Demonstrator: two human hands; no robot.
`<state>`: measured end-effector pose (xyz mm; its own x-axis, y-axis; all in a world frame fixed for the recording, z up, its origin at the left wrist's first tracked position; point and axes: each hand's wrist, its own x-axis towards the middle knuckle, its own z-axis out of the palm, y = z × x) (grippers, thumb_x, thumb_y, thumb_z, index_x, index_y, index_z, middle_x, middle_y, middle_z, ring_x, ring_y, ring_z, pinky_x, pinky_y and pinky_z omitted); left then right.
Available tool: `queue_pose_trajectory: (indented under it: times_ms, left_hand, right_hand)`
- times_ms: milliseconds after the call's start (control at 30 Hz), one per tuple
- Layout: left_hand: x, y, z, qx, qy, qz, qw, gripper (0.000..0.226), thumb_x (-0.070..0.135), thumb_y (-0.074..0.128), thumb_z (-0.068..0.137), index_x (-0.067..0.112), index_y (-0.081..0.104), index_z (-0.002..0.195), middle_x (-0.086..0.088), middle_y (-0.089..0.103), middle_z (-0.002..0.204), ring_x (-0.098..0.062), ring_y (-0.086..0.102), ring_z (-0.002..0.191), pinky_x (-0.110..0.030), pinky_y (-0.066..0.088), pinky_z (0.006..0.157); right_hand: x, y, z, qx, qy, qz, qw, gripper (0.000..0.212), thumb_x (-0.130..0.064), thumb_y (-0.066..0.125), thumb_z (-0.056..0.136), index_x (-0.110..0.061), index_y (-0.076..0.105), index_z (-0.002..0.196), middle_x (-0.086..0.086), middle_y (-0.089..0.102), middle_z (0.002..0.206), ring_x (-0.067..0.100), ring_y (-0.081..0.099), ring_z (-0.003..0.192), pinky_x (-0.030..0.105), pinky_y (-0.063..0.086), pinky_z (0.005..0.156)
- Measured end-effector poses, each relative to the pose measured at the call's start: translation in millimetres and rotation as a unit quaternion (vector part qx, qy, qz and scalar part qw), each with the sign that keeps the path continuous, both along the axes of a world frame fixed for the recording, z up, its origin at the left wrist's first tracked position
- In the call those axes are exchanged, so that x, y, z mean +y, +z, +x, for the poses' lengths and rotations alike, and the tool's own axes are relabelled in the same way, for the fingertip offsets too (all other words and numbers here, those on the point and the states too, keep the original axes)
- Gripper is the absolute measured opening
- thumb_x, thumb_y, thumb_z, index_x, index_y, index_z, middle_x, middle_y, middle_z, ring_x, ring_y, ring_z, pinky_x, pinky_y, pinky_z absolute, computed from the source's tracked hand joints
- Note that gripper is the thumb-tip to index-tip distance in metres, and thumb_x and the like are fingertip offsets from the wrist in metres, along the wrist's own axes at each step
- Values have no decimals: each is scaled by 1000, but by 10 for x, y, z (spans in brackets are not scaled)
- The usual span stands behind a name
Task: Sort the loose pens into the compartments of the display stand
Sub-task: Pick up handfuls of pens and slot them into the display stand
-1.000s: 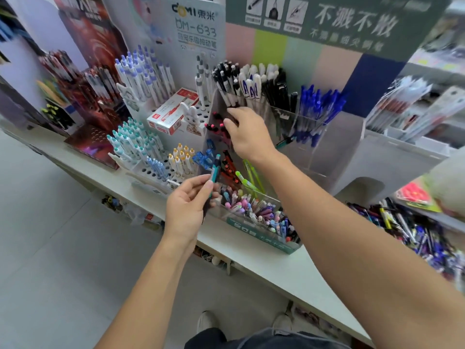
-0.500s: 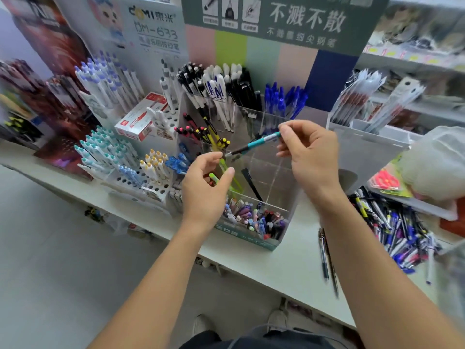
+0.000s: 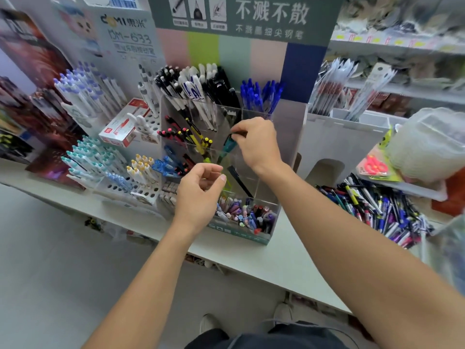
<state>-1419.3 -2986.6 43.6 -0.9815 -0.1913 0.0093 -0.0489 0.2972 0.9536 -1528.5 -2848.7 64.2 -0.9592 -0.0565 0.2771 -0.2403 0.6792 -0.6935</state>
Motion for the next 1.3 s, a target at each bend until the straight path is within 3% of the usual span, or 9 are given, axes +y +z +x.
queue_pose_trajectory:
  times_ms: [133,267,367,433,567,733,967,1100,1300]
  left_hand:
    - [199,-50,-13,-14,-26,11,1000,10,15,67,95,23,67,101,7,68,92,-7,64,81,-30,55,75]
    - [627,-141,29,-42,-92,21,995,10,11,67,95,20,67,99,1,71,87,-15,70,81,-30,58,70]
    - [1077,-288,73,-94,-175,25,980,9,11,66,95,19,68,98,-4,73,84,-19,72,77,-31,59,66]
    - [1403,-462,84,-136,-217,-16,966,7,20,68,95,21,68,102,0,71,90,-19,70,83,-34,59,73]
    - [1950,-920,-10,-288,-206,-131,926,64,49,72,88,13,52,137,-2,59,128,-23,59,114,-29,47,85]
    - [2467,-1540,-73,-437,-171,-177,865,96,69,79,64,6,50,129,-8,60,127,-29,62,108,-41,59,84]
    - [2977,-1754,-18,-392,-119,-241,880,101,42,91,67,6,33,141,-13,37,146,-32,49,129,-39,50,97]
    - [3014,-1758,-49,-397,-95,-244,880,94,34,91,70,6,34,139,-13,40,144,-32,51,127,-36,49,93]
    - [2853,-1746,-52,-368,-87,-247,892,83,28,89,74,4,37,134,-15,56,132,-36,58,119,-38,52,87]
  right_hand:
    - [388,41,194,-29,20,-38,999,29,-7,69,92,-14,73,120,-2,72,98,8,65,84,30,58,87]
    - [1027,40,588,-12,-32,-92,995,8,-14,73,90,-14,78,96,-6,71,75,5,65,62,19,53,62]
    - [1579,-178,767,-67,-154,-158,973,12,-18,70,91,-16,76,81,3,72,69,22,70,61,30,56,55]
    - [1940,-433,862,-130,-227,-130,956,17,-22,68,90,-21,74,75,2,71,67,24,70,64,41,60,66]
    - [2363,-908,1099,-272,-253,-57,927,19,-23,69,88,-11,75,74,4,70,63,25,71,68,43,60,72]
    - [2637,-1321,1371,-336,-296,9,894,26,-21,68,89,-7,68,66,10,67,62,26,66,62,36,57,65]
    - [2929,-1691,1828,-429,-299,131,842,33,-34,70,84,-12,50,69,5,53,68,30,57,69,30,38,58]
    - [2880,-1893,2024,-500,-303,67,808,40,-41,79,75,-8,57,72,6,61,71,23,57,62,28,38,51]
    - [2533,-2063,2040,-409,-291,-33,864,25,-21,79,85,-6,66,69,6,63,65,22,60,64,27,42,64]
